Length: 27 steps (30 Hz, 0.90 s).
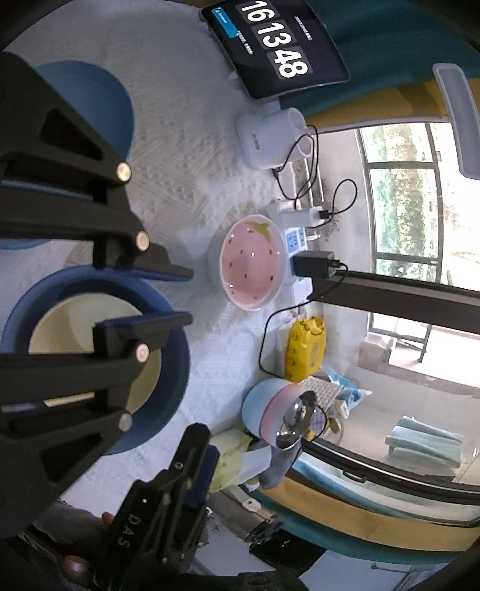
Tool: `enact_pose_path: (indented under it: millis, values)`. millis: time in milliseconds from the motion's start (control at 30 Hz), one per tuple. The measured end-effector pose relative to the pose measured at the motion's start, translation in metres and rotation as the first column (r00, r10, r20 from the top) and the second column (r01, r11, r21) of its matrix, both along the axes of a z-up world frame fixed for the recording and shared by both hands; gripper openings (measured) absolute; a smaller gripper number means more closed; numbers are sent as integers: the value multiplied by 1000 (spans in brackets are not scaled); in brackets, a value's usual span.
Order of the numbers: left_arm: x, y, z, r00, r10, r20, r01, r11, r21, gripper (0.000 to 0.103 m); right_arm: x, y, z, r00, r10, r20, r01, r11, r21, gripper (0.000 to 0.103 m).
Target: Organize plates and bowls
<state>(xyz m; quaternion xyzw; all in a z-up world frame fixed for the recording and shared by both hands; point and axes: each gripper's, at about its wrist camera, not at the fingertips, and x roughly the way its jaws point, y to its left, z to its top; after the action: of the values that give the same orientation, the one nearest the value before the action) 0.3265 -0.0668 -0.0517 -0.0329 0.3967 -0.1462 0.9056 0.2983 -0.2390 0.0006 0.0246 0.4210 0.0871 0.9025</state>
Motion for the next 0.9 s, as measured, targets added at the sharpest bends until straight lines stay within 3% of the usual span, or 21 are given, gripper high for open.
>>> enact_pose_path:
  millis: [33,67,100,133,900]
  values:
    - [2,0,0,1000,2,-1,-2,1000,0,23,2,1,0,1000,3,1,-3,1000,-3,39]
    - [4,1,0,1000,4,-3,-4,1000,0,41,4,1,0,1000,4,2,-4,1000,-4,39]
    - [7,1,-1,1000,0,-9,0,1000,-10,65,5,2,0,1000,5,2,-5,1000,-5,39]
    - [9,2,-1,1000,-4,-13,4,1000,-31,71,6,2,0,1000,6,2,-6,1000,-4,39]
    - [60,15,1,998,61,4,-61,998,0,73,58,9,-3,999,44,-2,-44,997,-58,39]
